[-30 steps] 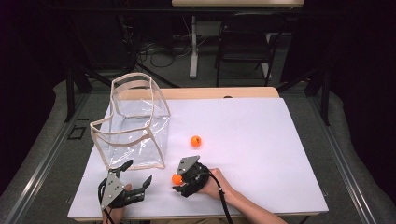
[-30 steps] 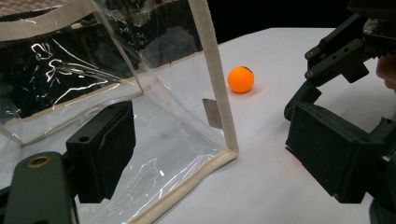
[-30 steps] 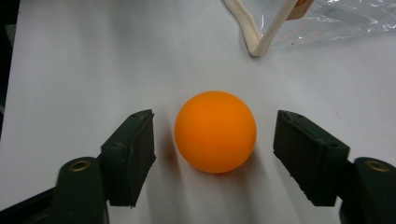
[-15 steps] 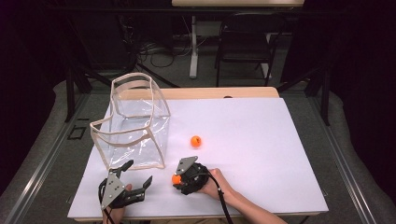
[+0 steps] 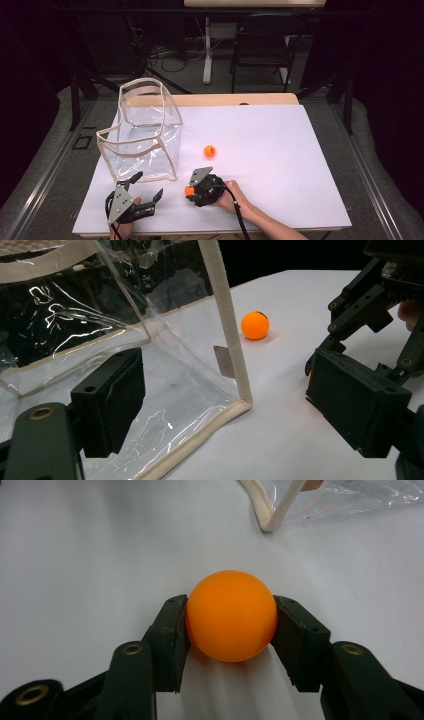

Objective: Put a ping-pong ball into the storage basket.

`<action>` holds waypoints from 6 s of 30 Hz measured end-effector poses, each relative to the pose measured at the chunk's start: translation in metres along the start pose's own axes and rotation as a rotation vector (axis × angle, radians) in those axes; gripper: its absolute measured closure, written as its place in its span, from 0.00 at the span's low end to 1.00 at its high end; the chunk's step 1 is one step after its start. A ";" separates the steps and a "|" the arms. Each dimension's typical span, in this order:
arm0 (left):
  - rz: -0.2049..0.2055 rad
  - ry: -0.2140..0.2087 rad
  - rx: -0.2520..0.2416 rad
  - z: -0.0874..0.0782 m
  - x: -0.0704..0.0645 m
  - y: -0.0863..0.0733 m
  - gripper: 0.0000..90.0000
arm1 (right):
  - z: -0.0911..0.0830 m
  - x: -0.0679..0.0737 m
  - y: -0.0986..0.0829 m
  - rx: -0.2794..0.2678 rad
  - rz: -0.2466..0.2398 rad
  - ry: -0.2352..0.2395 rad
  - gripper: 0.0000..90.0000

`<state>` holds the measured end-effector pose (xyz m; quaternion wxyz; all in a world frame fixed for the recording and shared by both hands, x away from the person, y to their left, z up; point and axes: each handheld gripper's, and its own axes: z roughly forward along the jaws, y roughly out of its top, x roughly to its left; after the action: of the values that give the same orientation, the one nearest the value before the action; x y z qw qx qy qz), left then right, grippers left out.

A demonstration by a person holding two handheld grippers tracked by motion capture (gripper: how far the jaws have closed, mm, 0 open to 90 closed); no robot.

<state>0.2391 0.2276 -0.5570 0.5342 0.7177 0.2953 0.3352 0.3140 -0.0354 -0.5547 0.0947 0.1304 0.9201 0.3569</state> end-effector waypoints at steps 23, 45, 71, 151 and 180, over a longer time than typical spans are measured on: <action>-0.002 0.000 -0.001 0.000 0.000 0.000 0.17 | -0.022 -0.006 -0.002 -0.048 0.020 -0.029 0.56; -0.006 -0.001 -0.002 0.001 0.000 0.000 0.17 | -0.038 -0.012 -0.005 -0.073 0.038 -0.059 0.56; -0.007 -0.002 -0.004 0.000 0.000 0.000 0.17 | -0.053 -0.020 -0.007 -0.099 0.056 -0.103 0.56; -0.003 -0.009 0.001 0.001 0.000 0.000 0.17 | -0.089 -0.037 -0.007 -0.206 0.089 -0.199 0.56; -0.002 -0.011 0.000 0.001 0.000 0.000 0.17 | -0.104 -0.042 -0.006 -0.267 0.111 -0.231 0.56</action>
<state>0.2397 0.2269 -0.5573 0.5361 0.7193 0.2933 0.3305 0.3253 -0.1185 -0.4797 0.1964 0.2075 0.8390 0.4632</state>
